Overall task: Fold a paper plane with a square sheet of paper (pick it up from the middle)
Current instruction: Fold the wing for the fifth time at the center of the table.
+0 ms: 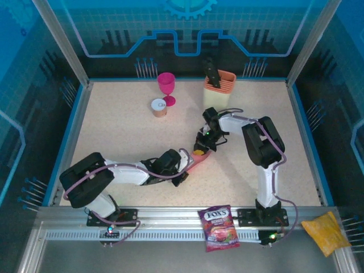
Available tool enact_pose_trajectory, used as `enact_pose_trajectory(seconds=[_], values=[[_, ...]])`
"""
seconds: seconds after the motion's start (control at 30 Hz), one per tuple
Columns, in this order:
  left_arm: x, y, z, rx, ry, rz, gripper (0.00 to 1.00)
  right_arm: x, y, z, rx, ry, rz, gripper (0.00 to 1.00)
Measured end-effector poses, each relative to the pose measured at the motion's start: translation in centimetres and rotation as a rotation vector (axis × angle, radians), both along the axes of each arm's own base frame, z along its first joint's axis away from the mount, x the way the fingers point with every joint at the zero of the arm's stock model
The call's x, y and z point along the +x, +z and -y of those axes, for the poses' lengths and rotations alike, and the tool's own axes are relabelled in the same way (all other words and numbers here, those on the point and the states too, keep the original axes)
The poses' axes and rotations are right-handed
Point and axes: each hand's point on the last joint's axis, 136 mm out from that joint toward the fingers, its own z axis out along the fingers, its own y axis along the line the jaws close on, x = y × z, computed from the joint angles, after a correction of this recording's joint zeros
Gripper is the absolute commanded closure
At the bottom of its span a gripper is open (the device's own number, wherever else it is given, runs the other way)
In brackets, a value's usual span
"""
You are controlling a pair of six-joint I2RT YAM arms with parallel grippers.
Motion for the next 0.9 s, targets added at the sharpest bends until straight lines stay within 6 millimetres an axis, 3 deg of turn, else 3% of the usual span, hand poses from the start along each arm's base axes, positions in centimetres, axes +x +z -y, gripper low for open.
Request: enact_pose_trajectory(seconds=[0.47,0.9], values=[[0.06,0.63,-0.04,-0.081,0.07,-0.11,1.0,-0.07,-0.3,0.25,0.034,-0.015,-0.006,1.0],[-0.07,-0.33,0.14,-0.122,0.104,-0.237,1.0,-0.08,-0.27,0.23,0.041,-0.015,-0.003,1.0]])
